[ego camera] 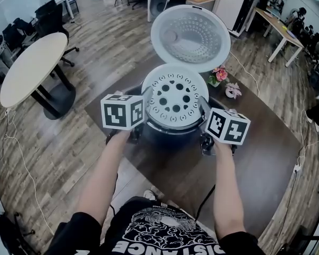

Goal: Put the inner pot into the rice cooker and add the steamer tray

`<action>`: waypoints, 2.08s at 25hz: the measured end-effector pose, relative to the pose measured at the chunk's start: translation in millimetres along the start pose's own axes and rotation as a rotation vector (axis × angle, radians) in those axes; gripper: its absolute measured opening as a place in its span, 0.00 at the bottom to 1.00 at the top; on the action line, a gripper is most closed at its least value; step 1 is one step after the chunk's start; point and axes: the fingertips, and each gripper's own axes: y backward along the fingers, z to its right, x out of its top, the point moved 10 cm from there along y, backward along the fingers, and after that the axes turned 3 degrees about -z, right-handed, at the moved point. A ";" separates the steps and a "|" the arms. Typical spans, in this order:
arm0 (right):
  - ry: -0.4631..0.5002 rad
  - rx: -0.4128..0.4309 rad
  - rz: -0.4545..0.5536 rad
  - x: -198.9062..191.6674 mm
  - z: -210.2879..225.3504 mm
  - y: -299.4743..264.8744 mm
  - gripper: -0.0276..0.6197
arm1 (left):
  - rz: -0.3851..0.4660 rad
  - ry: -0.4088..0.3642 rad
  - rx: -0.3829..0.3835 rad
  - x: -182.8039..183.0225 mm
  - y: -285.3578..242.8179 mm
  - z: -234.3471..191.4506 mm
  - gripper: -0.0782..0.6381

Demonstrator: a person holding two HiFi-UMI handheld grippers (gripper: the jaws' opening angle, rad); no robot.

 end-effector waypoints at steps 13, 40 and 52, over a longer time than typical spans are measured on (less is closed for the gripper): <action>0.095 -0.034 -0.005 -3.7 -8.8 -3.0 0.22 | -0.006 -0.012 0.025 -7.7 3.3 -3.9 0.27; 0.140 0.067 0.009 -25.4 -7.4 64.9 0.16 | 0.012 -0.023 0.111 -47.6 66.8 59.1 0.27; 0.182 0.136 0.041 -38.3 0.3 110.2 0.04 | 0.049 -0.097 0.115 -71.1 106.6 94.1 0.18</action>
